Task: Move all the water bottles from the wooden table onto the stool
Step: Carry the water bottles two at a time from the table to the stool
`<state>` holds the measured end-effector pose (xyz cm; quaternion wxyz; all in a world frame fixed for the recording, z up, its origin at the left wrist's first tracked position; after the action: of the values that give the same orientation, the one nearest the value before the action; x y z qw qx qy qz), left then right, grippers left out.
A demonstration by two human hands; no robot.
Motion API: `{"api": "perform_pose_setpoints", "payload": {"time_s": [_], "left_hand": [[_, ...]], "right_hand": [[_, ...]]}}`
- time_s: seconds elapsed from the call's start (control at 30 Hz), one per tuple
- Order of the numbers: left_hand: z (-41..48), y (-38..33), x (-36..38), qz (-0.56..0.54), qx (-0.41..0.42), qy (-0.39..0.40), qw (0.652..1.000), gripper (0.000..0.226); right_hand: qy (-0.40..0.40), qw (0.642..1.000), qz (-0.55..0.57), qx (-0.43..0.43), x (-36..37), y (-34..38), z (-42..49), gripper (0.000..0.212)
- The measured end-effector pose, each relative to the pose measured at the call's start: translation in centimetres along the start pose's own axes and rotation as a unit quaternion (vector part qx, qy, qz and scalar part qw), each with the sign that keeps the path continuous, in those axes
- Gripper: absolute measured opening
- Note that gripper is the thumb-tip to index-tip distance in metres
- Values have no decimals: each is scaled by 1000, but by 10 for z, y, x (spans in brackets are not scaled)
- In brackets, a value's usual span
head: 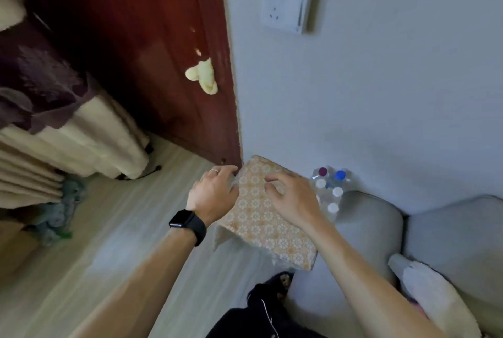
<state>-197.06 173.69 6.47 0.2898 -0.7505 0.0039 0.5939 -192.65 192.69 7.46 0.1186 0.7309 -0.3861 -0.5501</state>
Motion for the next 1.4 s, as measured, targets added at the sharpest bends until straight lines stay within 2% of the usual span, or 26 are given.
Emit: {"api": "perform_pose_setpoints", "payload": {"time_s": [0.17, 0.33, 0.43, 0.53, 0.67, 0.8, 0.93, 1.1, 1.23, 1.4], "left_hand": [[-123, 91, -50, -2, -116, -98, 988, 44], [-304, 184, -106, 28, -259, -229, 938, 44], [-418, 219, -139, 45, -361, -299, 882, 43], [-522, 237, -166, 59, -445, -363, 817, 42], [-633, 244, -191, 68, -520, -455, 720, 40], [-718, 247, -203, 83, -594, -495, 629, 40], [-794, 246, -198, 95, -675, -493, 540, 41], [-870, 223, -185, 112, -750, -489, 431, 41], [-934, 206, -175, 117, -793, -484, 350, 40], [-1031, 218, -159, 131, -813, -477, 307, 36]], "right_hand": [[55, 990, -54, -116, 79, 110, -46, 20], [119, 949, -81, -281, 178, 245, -137, 20], [179, 908, -89, -368, 241, 320, -207, 20], [226, 851, -96, -463, 297, 382, -286, 22], [256, 773, -98, -572, 360, 454, -379, 26], [298, 694, -106, -647, 417, 513, -459, 27], [360, 596, -106, -709, 473, 548, -535, 29], [415, 494, -113, -756, 532, 562, -629, 30], [452, 436, -113, -770, 573, 559, -700, 30], [466, 400, -127, -779, 640, 558, -783, 31]]}}
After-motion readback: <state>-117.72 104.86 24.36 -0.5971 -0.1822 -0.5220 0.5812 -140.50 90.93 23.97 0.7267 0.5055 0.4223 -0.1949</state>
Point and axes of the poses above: each hand's wrist, its own z-axis towards the middle knuckle, its own x-axis out of the palm, y = z × x, the point moved 2 cm from there along z, towards the middle knuckle, and after that the axes turned 14 degrees about x, right-handed, at the moved point
